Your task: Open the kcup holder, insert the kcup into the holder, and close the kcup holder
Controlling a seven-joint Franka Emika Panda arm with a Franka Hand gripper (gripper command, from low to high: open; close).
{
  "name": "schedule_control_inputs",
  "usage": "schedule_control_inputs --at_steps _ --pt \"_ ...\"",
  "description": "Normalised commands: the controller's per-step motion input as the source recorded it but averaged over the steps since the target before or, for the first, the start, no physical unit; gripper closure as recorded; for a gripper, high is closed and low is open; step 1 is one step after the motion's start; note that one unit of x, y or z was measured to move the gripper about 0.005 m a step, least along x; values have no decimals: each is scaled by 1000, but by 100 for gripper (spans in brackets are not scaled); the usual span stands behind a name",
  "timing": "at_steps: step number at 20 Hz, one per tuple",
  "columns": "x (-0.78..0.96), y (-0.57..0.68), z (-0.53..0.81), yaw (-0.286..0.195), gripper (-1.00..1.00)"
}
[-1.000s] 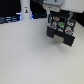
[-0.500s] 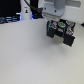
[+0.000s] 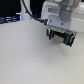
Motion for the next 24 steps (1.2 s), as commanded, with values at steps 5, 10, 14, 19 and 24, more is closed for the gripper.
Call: schedule_control_inputs --at_steps 5,10,14,19,24 --pt "22 127 -194 249 -100" --pt "-197 368 -44 169 -100" --pt "-190 527 48 127 -100" --pt "-326 536 66 105 -100" --pt "-509 521 119 92 -100"
